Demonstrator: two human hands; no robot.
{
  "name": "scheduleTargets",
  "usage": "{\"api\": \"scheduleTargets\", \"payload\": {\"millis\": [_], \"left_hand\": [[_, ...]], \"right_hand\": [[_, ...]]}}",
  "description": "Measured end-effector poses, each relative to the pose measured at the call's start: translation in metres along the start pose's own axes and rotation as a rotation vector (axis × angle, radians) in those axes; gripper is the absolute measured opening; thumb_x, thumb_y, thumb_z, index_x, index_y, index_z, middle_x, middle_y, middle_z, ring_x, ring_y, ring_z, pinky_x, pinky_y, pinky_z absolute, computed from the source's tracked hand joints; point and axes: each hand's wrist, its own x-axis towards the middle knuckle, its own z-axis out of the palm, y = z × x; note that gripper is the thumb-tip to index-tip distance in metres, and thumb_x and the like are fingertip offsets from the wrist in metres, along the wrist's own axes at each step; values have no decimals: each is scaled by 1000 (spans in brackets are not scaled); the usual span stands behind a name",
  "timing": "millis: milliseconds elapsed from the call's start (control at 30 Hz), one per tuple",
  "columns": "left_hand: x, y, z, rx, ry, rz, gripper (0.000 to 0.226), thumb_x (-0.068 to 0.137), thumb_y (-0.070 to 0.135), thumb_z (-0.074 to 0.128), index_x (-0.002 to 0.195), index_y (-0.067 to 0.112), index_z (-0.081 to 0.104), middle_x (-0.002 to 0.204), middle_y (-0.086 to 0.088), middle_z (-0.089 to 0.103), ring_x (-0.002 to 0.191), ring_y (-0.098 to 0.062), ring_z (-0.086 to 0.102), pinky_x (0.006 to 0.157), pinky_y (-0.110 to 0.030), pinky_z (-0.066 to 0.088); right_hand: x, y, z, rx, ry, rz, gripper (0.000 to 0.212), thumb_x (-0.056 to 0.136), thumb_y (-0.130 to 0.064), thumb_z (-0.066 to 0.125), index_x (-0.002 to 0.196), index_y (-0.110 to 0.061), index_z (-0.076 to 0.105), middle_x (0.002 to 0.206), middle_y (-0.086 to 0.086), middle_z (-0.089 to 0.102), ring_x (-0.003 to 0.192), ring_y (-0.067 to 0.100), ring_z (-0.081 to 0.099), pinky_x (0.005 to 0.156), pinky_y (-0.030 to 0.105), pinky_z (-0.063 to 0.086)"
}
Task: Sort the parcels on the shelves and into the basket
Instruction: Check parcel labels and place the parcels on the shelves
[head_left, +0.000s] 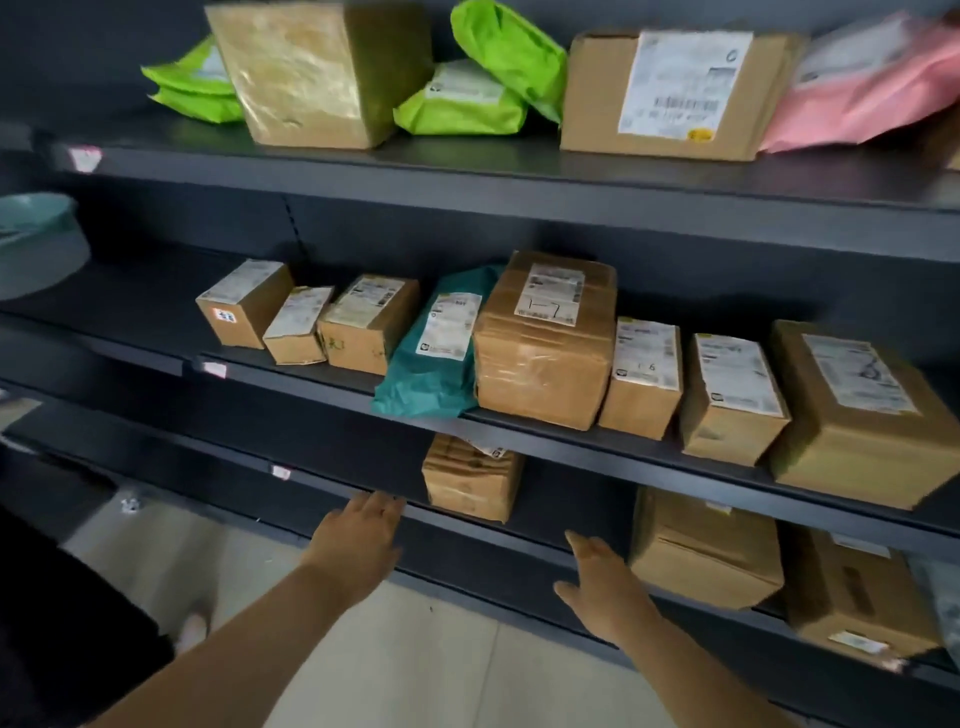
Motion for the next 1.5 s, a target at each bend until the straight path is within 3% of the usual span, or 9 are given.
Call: {"api": "scheduleTargets", "payload": {"millis": [267,500,633,733,833,933,1200,1400,1500], "left_hand": [[138,-26,102,-155,117,5,70,95,43,46,151,18,13,153,-2,24,138,-23,26,109,-38,33],[231,-20,157,-432,223,93,75,92,33,58,151,28,12,150,-8,31,129,-26,41,105,-29,34],[245,-12,175,-520,403,110,55,88,26,65,139,21,45,135,-8,50,119,-22,51,100,-25,38],[239,-4,183,-601,462,132,52,80,27,74,129,19,57,122,-3,56,109,-16,55,92,-17,39],[227,10,192,-683,486,166,51,75,28,79,122,17,62,112,5,55,100,-7,53,86,-7,35],[219,28,194,-724,507,217,50,73,31,80,118,16,64,105,10,53,96,-2,52,80,0,34],[231,83,181,-640,484,298,45,86,25,68,129,17,57,128,-2,55,115,-14,53,98,-17,37],[235,86,170,-492,392,290,43,90,29,61,132,24,52,126,-3,55,109,-18,55,95,-32,45],[221,84,156,-346,337,310,52,95,36,51,144,30,36,141,-2,43,121,-22,47,93,-35,47]], "right_hand": [[147,-1,60,142,244,-94,71,93,-28,56,151,-24,14,152,3,24,136,23,35,107,33,35],[244,-8,103,132,413,-274,69,90,-22,60,147,-33,23,156,-5,6,133,23,36,109,35,35],[254,-1,120,168,624,-277,41,90,-19,59,128,-27,46,147,-3,22,112,22,53,95,29,46],[242,13,129,215,712,-319,34,88,-14,62,118,-25,50,136,-6,28,101,12,50,85,17,40],[223,30,137,210,749,-333,34,85,-13,65,114,-26,51,132,-10,27,100,5,44,88,13,38],[209,48,137,191,766,-291,37,85,-16,65,117,-27,49,135,-10,24,112,8,47,96,19,41],[198,89,116,-26,781,-149,51,93,-19,52,141,-26,35,149,-3,22,131,17,32,101,27,40],[195,101,106,-120,695,-147,62,92,-19,53,147,-26,27,153,0,20,134,22,32,109,30,34],[189,101,102,-112,641,-143,65,93,-21,52,150,-26,21,156,1,16,140,23,25,114,33,26]]}}
